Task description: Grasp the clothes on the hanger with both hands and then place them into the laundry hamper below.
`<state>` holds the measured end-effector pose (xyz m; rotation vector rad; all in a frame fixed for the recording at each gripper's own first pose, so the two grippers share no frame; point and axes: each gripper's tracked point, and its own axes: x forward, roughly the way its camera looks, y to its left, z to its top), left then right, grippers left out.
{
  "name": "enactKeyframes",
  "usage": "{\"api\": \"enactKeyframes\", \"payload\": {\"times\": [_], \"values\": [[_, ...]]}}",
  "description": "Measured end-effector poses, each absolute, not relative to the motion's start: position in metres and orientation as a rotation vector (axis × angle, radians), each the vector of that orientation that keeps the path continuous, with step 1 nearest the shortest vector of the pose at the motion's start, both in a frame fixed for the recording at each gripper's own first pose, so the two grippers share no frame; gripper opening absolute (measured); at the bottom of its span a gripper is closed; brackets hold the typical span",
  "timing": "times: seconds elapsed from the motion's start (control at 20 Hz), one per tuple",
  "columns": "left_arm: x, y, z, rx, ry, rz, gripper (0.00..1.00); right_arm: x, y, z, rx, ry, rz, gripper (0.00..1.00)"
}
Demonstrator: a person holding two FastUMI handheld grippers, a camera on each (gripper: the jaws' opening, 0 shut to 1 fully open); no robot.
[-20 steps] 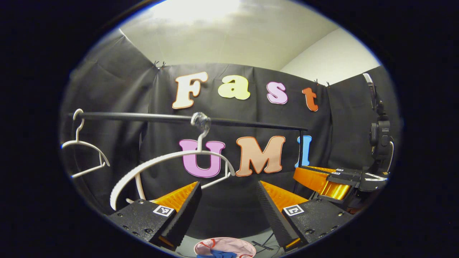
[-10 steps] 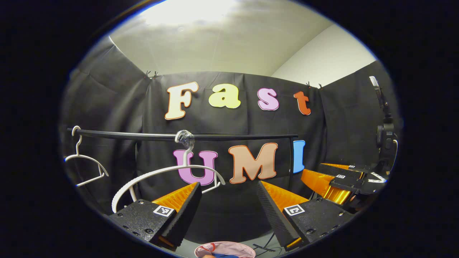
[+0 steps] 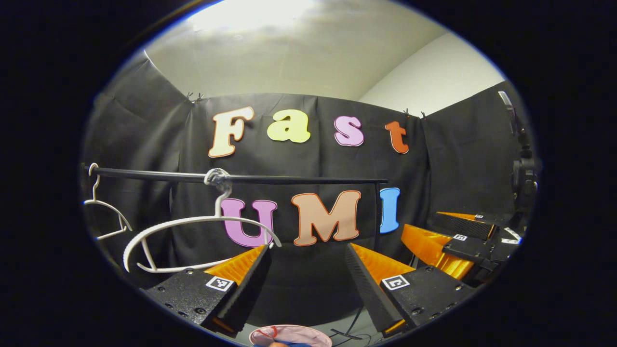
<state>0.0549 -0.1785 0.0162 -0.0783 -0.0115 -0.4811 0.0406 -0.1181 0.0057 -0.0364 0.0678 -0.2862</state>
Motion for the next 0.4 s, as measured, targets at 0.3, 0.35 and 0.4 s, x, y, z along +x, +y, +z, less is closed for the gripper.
{"api": "enactKeyframes", "payload": {"times": [0.3,0.35,0.4], "values": [[0.078,-0.247,-0.01,-0.065,-0.048,-0.461,0.95,0.04,-0.174,-0.011,-0.119,0.024,-0.25,1.0],[0.081,-0.263,-0.022,-0.066,-0.038,-0.467,0.94,0.04,-0.186,-0.022,-0.117,0.028,-0.246,1.0],[0.083,-0.279,-0.038,-0.07,-0.022,-0.477,0.95,0.037,-0.198,-0.036,-0.106,0.039,-0.247,1.0]]}}
